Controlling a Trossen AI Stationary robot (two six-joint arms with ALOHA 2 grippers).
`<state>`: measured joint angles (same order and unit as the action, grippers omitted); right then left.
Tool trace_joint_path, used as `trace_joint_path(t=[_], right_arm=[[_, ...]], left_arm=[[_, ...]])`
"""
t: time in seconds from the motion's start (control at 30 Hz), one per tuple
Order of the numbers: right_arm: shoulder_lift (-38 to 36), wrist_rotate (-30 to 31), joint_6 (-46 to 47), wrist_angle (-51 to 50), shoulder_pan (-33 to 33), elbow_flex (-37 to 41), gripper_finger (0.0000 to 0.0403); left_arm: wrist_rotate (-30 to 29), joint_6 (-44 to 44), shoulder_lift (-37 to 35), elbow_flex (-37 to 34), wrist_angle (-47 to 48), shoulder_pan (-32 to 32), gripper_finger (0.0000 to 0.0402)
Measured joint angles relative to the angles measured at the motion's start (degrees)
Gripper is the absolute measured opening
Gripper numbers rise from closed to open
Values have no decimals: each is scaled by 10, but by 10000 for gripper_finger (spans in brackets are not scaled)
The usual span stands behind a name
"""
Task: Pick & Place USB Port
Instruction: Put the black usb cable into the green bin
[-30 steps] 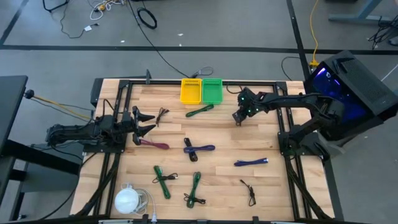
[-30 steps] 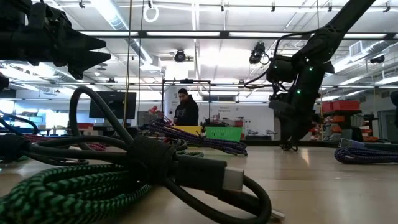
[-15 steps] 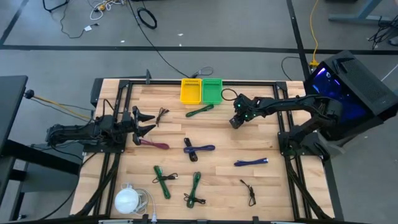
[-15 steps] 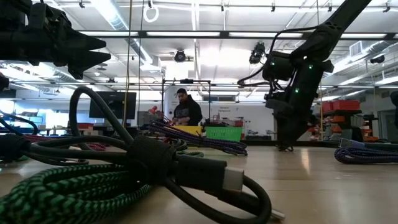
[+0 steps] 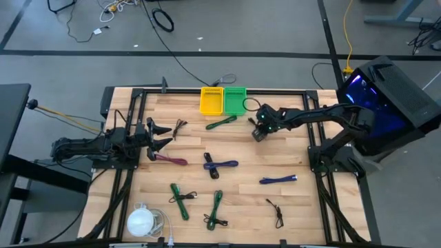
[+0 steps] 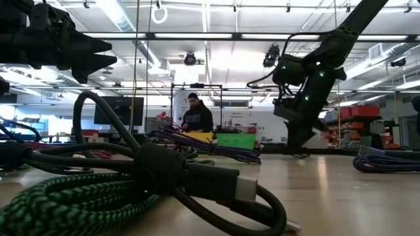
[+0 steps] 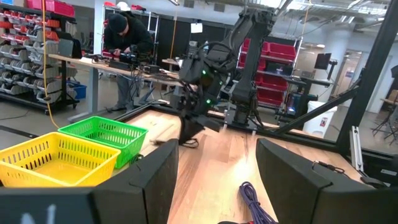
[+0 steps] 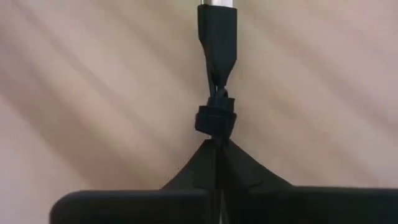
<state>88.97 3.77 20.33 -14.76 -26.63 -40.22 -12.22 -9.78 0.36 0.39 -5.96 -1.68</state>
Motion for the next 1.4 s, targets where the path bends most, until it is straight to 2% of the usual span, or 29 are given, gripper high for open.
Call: trace_joint_path(t=[0.2, 0.47, 0.7, 0.9, 1.07, 1.2, 1.4], right_arm=[[-29, 34, -34, -63, -12, -80, 3], [-36, 43, -59, -41, -14, -174, 1], [-22, 46, -43, -25, -11, -175, 1], [33, 53, -30, 59, -8, -175, 0], [79, 49, -20, 132, -34, -175, 0], [94, 40, -8, 153, -59, -175, 0], [94, 61, 9, 156, -61, -175, 0]], left_arm=[[0, 0, 0, 0, 4, 0, 220], [-2, 3, 0, 0, 8, 0, 220], [-3, 6, 0, 0, 9, 0, 220], [-6, 6, 0, 0, 9, 0, 220], [-7, 5, 0, 0, 9, 0, 220], [-7, 5, 0, 0, 11, 0, 220], [-9, 6, 0, 0, 12, 0, 220]])
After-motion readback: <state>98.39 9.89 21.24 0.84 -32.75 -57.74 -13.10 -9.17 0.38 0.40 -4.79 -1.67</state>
